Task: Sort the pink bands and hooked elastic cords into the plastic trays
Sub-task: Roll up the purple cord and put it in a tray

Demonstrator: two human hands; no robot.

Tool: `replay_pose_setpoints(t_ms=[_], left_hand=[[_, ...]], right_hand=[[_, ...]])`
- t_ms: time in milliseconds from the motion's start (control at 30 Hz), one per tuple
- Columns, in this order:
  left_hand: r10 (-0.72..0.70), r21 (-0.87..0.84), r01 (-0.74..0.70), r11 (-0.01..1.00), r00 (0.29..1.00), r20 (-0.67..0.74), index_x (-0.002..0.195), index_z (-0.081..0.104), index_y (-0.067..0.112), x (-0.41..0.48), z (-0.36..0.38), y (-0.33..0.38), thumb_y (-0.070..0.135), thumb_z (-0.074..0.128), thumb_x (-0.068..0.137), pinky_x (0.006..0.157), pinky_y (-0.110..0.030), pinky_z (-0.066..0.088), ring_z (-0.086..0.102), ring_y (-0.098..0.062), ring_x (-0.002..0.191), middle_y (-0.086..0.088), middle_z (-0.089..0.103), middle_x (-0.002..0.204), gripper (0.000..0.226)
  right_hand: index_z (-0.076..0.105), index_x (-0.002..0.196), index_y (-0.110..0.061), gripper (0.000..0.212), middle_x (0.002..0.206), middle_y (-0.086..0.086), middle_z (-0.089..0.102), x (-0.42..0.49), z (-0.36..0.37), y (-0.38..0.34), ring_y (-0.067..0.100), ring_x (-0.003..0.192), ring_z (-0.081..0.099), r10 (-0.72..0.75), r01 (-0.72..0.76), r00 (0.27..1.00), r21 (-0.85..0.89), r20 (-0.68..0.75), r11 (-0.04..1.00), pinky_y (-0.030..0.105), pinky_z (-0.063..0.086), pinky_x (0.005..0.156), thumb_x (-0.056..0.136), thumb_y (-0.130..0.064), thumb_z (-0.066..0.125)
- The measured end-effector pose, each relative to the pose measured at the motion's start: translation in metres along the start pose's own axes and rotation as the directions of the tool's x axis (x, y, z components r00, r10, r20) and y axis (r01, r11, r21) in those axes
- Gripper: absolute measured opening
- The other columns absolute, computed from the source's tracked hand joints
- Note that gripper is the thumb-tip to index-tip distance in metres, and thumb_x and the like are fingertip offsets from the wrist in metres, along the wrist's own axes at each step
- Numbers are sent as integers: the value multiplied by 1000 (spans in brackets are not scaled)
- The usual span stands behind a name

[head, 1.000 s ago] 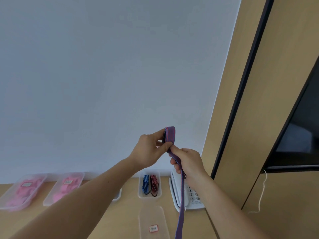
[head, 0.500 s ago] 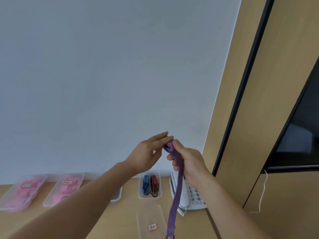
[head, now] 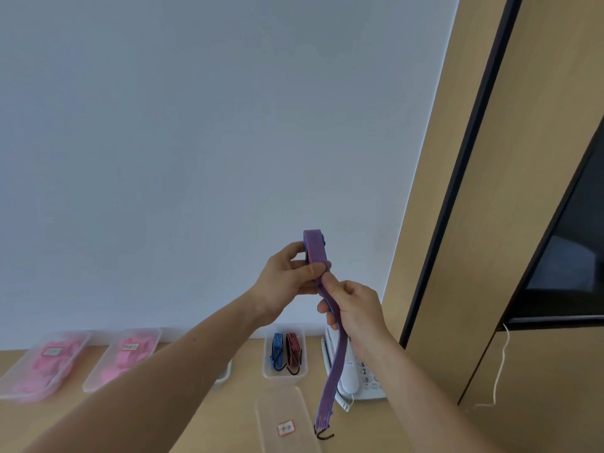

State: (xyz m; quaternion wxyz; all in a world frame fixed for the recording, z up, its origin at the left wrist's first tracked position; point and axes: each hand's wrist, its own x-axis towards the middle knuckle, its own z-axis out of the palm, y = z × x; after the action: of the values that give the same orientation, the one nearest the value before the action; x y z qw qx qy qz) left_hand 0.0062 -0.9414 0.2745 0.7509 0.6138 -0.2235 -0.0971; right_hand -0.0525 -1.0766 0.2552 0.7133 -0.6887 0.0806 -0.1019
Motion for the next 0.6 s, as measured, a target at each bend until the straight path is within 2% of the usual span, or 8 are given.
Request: replay_pose_setpoints(t_ms=[133,233,300,400,467,533,600], left_hand=[[104,164,-102,981,995,-3,128,55,16,0,2,1,6,62,94,84,-44,59,70,-31,89,-13,73,106,37],[217,355,-203,912,976,2,129,52,21,0,1,-4,7,63,93,77,-33,57,70,-20,83,0,73,100,41],[317,510,-300,806,947,56,126,51,27,-2,1,-9,10,61,93,75,-25,53,69,-10,80,9,70,97,38],[453,755,-421,502,872,185,131,52,31,-3,0,-13,22,58,96,79,-27,52,65,-5,91,16,68,104,36],[511,829,-449,333,825,242,135,54,29,-3,-5,-15,20,58,96,79,-29,53,64,-9,97,14,66,118,40],[523,833,-477,280,804,284,137,56,26,-3,-10,-19,13,57,95,77,-25,53,65,-12,101,11,63,129,44],[483,814,-484,321,823,299,139,53,27,-3,-12,-22,4,55,93,82,-21,50,64,-15,108,6,58,137,51]], right_hand=[[66,75,-6,43,58,6,66,0,0,-3,15,42,47,27,-27,1000,-12,-15,1000,24,39,43,89,-46,66],[70,73,-8,47,57,7,63,3,-2,-6,16,42,46,61,-61,998,30,-4,998,22,37,42,92,-49,60],[71,72,-8,57,60,9,64,4,-3,-9,17,42,47,89,-90,996,42,16,995,21,37,41,93,-57,53],[75,67,-9,76,66,14,68,6,-7,-13,19,43,49,155,-163,985,111,77,980,22,38,42,81,-78,48],[78,71,-8,86,75,19,71,8,-10,-14,20,48,51,179,-199,974,142,141,970,25,41,45,65,-88,48],[80,78,-11,81,81,20,72,9,-11,-14,21,50,53,165,-190,970,135,176,972,26,43,48,62,-86,54],[80,81,-14,66,82,19,73,8,-12,-14,18,51,54,136,-161,975,136,177,977,25,44,49,66,-76,61]])
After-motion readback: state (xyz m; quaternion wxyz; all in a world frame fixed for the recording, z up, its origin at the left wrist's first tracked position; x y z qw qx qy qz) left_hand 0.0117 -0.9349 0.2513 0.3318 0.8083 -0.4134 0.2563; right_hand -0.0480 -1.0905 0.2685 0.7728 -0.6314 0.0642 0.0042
